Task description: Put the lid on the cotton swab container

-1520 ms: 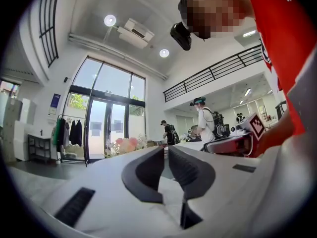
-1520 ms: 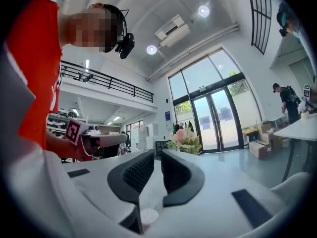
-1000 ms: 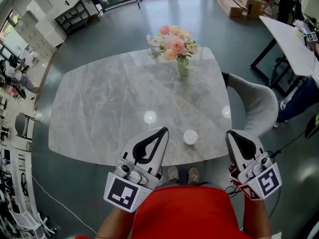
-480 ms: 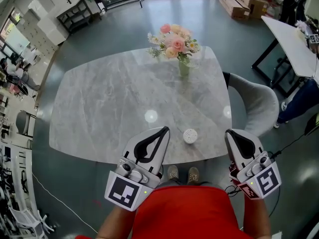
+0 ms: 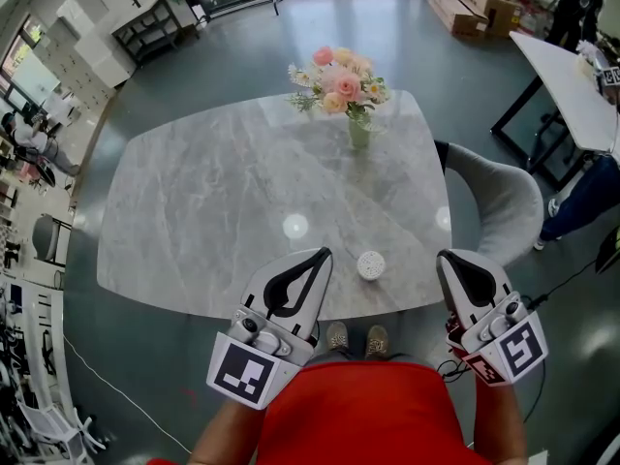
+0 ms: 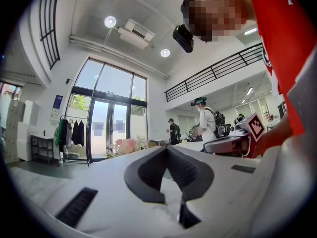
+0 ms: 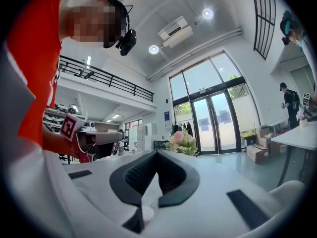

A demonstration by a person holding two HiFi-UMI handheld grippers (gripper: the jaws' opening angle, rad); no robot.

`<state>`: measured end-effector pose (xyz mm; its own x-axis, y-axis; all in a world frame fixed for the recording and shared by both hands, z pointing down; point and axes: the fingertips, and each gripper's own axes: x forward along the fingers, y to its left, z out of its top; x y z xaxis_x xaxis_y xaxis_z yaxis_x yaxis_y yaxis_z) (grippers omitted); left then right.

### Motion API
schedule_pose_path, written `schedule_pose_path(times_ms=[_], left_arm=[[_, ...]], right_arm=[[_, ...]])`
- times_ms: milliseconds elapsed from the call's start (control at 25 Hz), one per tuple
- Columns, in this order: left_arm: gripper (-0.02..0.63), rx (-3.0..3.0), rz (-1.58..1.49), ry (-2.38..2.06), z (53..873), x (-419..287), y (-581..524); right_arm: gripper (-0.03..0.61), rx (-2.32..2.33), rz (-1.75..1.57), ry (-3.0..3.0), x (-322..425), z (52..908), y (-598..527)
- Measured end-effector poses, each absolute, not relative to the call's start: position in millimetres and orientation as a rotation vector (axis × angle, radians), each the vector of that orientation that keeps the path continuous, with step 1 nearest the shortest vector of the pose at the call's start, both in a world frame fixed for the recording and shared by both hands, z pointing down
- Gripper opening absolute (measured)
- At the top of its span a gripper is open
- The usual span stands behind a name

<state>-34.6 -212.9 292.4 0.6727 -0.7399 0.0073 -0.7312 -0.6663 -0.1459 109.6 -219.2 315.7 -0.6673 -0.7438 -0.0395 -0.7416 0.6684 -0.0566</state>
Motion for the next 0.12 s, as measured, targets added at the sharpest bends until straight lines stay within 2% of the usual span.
schedule_pose_path(times_ms=[120], left_arm=[[0.017, -2.757, -0.104, 1.215, 294.1, -34.2, -212.4]], right_arm=[[0.005, -1.253, -0.057, 2.818, 109.2, 316.3, -219.6]])
